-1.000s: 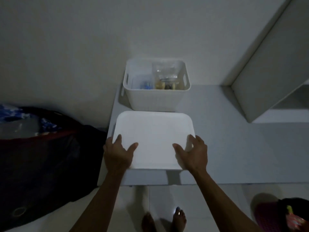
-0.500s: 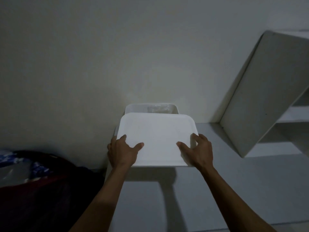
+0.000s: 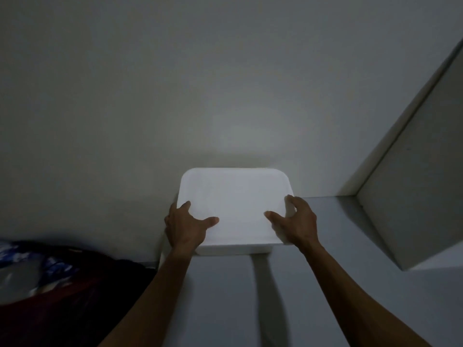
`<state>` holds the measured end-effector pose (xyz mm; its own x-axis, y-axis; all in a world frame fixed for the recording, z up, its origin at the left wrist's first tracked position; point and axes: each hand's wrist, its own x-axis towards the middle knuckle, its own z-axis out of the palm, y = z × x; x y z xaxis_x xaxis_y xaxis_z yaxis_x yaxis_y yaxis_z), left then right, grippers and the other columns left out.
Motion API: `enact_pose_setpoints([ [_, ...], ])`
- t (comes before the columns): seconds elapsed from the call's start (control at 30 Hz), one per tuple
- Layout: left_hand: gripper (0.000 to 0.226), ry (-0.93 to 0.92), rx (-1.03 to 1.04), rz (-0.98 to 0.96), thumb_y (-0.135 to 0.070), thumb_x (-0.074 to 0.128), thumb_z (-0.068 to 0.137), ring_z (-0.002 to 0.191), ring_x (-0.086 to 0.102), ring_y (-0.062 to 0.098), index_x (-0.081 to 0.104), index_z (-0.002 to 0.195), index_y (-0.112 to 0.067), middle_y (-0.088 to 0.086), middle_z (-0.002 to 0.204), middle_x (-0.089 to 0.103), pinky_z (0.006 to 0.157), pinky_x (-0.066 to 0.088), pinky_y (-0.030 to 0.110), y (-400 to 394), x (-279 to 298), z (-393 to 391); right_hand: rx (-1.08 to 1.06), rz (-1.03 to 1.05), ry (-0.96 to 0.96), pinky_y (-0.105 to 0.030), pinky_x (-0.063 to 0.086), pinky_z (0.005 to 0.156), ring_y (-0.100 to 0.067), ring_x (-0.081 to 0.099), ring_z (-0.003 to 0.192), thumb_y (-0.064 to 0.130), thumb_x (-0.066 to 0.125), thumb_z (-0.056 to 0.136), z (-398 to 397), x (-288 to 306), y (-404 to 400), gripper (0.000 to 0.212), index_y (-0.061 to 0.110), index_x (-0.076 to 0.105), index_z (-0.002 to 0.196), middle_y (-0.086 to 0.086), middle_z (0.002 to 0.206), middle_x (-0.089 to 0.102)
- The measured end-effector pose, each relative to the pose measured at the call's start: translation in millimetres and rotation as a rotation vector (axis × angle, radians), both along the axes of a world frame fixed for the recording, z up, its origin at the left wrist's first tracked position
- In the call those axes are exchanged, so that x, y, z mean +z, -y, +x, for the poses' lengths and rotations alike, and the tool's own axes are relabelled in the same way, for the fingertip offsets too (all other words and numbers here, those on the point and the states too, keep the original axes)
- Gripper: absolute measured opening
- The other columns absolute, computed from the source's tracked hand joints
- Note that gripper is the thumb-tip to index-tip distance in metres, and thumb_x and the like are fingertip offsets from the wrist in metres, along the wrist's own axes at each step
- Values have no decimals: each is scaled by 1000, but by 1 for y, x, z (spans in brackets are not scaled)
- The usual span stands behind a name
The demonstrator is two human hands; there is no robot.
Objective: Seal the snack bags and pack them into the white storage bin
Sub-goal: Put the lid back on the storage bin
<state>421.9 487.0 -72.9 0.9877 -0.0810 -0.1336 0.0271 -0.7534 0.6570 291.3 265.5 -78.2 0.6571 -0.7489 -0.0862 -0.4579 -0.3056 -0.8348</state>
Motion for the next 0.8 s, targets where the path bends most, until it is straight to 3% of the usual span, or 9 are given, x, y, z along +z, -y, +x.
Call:
enact_pose_setpoints([
  [0.37,98,27,24,96,-61,83,59,132,39,36,49,140,-18,12,149,37,106,37,46,23,-21,35,25,22,-24,-33,35,109,-24,42,136,43,86,70,39,-25,23,89,11,46,144,-6,150,45],
  [0.57,97,16,28,23,-56,87,56,126,46,38,54,135,-10,16,142,46,102,44,49,15,-32,38,34,-18,-30,-38,36,112,-25,41,138,43,84,72,46,-28,20,88,10,45,144,-7,152,43],
  [0.8,97,36,-4,62,-59,81,63,130,41,39,50,140,-11,17,149,39,104,40,48,22,-35,44,82,-151,-122,-40,36,109,-30,38,140,51,70,84,50,-29,17,85,8,37,148,-10,156,35],
])
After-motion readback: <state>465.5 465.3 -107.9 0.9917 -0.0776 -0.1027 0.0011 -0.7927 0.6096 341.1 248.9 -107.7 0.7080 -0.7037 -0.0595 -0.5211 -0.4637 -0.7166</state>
